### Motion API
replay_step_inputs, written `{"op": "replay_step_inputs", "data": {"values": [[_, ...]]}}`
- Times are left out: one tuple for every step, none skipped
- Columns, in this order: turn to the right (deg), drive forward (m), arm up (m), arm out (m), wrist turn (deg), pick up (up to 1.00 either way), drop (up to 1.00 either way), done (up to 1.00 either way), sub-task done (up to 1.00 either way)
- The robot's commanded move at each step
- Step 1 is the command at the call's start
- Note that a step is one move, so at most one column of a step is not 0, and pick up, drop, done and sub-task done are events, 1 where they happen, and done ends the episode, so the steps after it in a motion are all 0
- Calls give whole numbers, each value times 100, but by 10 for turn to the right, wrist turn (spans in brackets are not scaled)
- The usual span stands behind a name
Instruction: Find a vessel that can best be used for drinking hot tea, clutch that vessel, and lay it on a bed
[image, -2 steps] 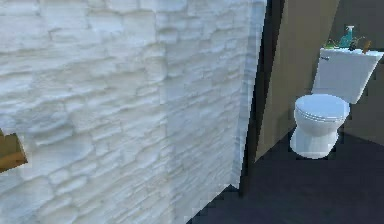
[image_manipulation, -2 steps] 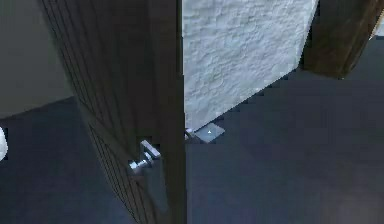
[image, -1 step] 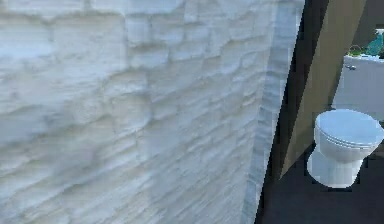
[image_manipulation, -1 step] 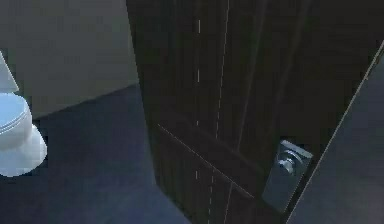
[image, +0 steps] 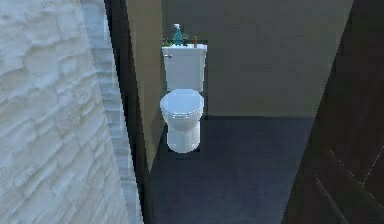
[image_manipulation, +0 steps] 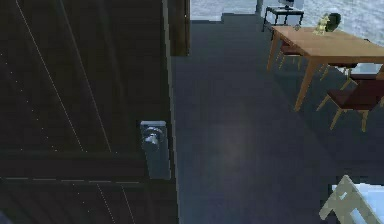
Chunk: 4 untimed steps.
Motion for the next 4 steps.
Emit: {"op": "replay_step_inputs", "data": {"values": [[120,0,0,0,0,0,0,0,0],[0,100,0,0,0,0,0,0,0],[120,0,0,0,0,0,0,0,0],[0,20,0,0,0,0,0,0,0]]}}
